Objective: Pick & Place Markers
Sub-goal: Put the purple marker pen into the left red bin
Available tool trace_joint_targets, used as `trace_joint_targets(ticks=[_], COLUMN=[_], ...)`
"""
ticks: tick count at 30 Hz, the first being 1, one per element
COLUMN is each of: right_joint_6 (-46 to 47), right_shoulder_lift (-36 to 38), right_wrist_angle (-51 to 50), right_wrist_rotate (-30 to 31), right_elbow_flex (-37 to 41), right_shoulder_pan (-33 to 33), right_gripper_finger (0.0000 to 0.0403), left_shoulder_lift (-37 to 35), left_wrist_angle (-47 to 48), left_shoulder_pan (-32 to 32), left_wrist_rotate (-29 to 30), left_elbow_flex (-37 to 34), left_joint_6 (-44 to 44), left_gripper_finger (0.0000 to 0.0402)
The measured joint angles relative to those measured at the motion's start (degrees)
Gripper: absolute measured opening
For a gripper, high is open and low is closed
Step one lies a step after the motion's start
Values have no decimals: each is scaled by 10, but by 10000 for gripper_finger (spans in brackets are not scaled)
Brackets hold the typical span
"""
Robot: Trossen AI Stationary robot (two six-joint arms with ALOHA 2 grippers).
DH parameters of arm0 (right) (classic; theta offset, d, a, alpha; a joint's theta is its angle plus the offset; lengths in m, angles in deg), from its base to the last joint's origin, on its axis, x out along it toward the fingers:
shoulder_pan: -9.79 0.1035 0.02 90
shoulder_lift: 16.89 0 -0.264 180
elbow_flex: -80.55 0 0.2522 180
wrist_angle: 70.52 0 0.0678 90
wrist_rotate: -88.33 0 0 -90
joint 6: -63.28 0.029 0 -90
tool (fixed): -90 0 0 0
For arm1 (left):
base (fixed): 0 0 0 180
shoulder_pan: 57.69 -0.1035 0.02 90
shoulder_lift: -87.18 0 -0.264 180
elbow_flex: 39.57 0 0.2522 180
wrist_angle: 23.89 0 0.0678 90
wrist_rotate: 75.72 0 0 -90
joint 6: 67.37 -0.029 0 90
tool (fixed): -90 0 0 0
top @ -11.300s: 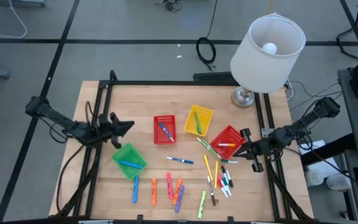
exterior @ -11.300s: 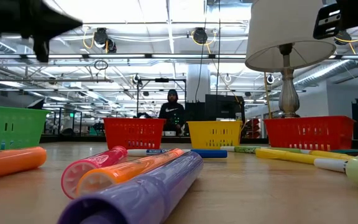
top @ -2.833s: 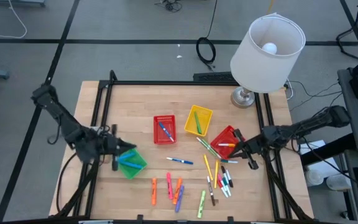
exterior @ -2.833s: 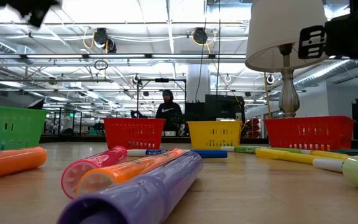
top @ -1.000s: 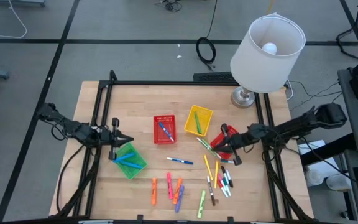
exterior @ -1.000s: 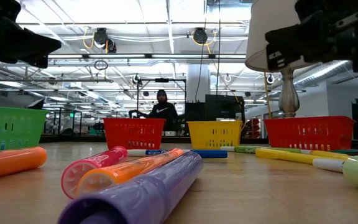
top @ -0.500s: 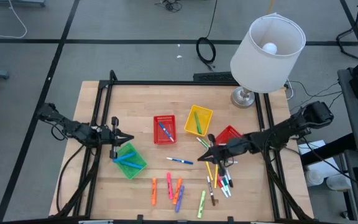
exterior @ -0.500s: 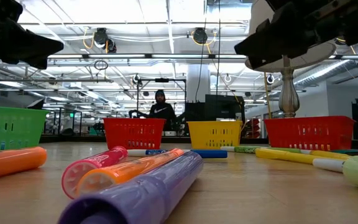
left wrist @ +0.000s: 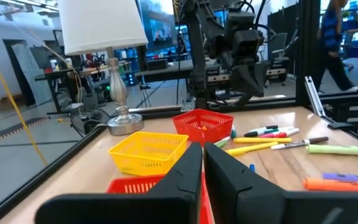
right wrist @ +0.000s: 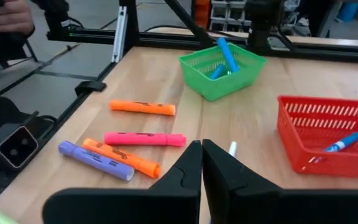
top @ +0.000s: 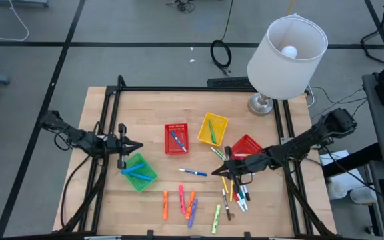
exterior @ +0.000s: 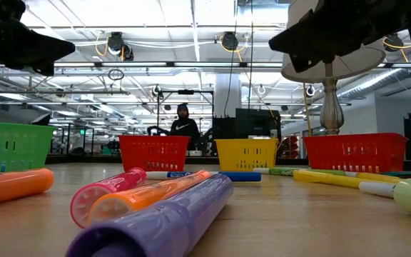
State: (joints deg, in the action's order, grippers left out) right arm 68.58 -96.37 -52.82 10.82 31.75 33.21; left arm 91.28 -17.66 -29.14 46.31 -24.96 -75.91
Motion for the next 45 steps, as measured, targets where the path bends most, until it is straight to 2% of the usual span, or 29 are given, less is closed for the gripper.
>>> trace_joint_targets(ticks=[2, 6, 14, 16, 19, 24, 28, 33, 37, 41, 45], right_joint_6=[-5, -22, -28, -18, -2, 33, 60, 84, 146, 126, 96], right_shoulder_lift=[-6, -28, -56, -56, -56, -94, -147, -210, -248, -265, -266], right_wrist_angle=[-1, 8, 69, 56, -35, -296, -399, -430, -494, -525, -515], right_wrist_rotate=[1, 40, 40, 40, 40, 41, 40, 34, -8, -9, -50], right_elbow_flex=[0, 1, 0, -16, -76, -224, -310, -360, -406, -416, -416], right_shoulder_pan=[2, 2, -9, -10, -10, -10, -18, -34, -54, -67, -72], right_gripper_finger=[0, 0, 0, 0, 0, 0, 0, 0, 0, 6, 34], left_shoulder_lift=[0, 0, 0, 0, 0, 0, 0, 0, 0, 0, 0], left_wrist_angle=[0, 0, -18, -22, -22, -22, -22, -21, -11, -11, -9], left_shoulder_pan=[0, 0, 0, 0, 0, 0, 0, 0, 0, 0, 0], left_wrist_rotate=[0, 0, 42, 45, 45, 45, 45, 44, 43, 43, 43], left_elbow_flex=[0, 0, 0, 0, 0, 0, 0, 1, 1, 1, 1], left_joint_6=[0, 2, 44, 48, 51, 72, 76, 85, 89, 89, 89], left_gripper_finger=[26, 26, 26, 26, 26, 26, 26, 26, 26, 26, 26])
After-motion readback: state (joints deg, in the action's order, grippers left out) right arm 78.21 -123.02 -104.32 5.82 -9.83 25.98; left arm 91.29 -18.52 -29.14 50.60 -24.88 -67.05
